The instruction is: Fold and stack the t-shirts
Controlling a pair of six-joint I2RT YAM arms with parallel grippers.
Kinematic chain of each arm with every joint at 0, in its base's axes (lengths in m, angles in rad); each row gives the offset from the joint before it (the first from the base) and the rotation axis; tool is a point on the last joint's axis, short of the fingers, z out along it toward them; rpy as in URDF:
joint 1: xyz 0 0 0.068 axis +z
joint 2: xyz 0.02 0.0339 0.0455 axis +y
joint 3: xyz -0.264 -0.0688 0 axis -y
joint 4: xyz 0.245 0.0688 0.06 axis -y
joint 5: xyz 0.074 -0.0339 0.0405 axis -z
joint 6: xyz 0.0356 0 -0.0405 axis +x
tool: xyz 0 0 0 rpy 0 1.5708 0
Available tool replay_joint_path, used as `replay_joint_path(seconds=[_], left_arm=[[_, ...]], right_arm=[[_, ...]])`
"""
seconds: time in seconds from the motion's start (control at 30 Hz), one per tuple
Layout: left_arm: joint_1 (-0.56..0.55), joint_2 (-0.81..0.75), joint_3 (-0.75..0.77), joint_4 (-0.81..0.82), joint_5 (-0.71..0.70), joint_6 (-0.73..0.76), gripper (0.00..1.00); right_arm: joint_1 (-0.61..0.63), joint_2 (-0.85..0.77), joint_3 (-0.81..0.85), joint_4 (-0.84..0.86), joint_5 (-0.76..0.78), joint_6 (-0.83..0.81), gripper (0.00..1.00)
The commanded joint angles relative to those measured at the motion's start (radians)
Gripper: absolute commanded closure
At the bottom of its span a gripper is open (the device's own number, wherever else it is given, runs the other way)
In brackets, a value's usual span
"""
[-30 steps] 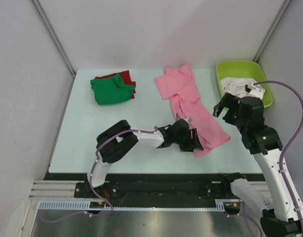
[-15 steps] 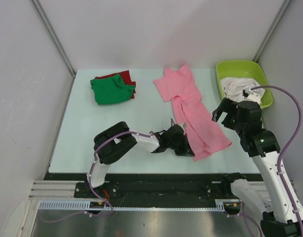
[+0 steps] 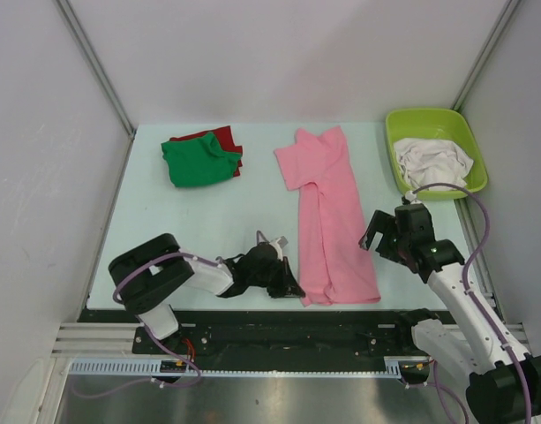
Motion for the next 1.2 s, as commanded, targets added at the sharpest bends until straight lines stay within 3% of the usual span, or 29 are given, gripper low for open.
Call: replay_joint_path(seconds=[0.0,0.17,0.4,0.9,1.1,1.17], left_arm=[[0.048,-0.058,-0.128,-0.111,-0.031,0.041,1.0],[0.108,-0.218,-0.225,-0.132,-0.047,0.056,1.0],[0.197,-0.371,-0.217,-0.266,-0.062,0.139,1.0],[0.238,-0.19,-0.25,-0.039,0.058,0.132,1.0],[0.238,-0.202,-0.259,-0.027,0.079,0.136,1.0],[0.238,-0.219,-0.265,-0.025,0.088,0.131,1.0]], right_arm=[[0.062,-0.02,-0.05,0.012,-0.032,0.089,0.0],[0.161,-0.068,-0.107,-0.034,0.037,0.273,0.0],[0.206,-0.134,-0.282,0.003,-0.004,0.431,0.0],[0.425,-0.376,-0.538,0.08,-0.089,0.76,0.0],[0.48,-0.361,-0.551,0.093,-0.052,0.804,0.11],[0.488,-0.341,-0.551,0.109,-0.052,0.807,0.2]])
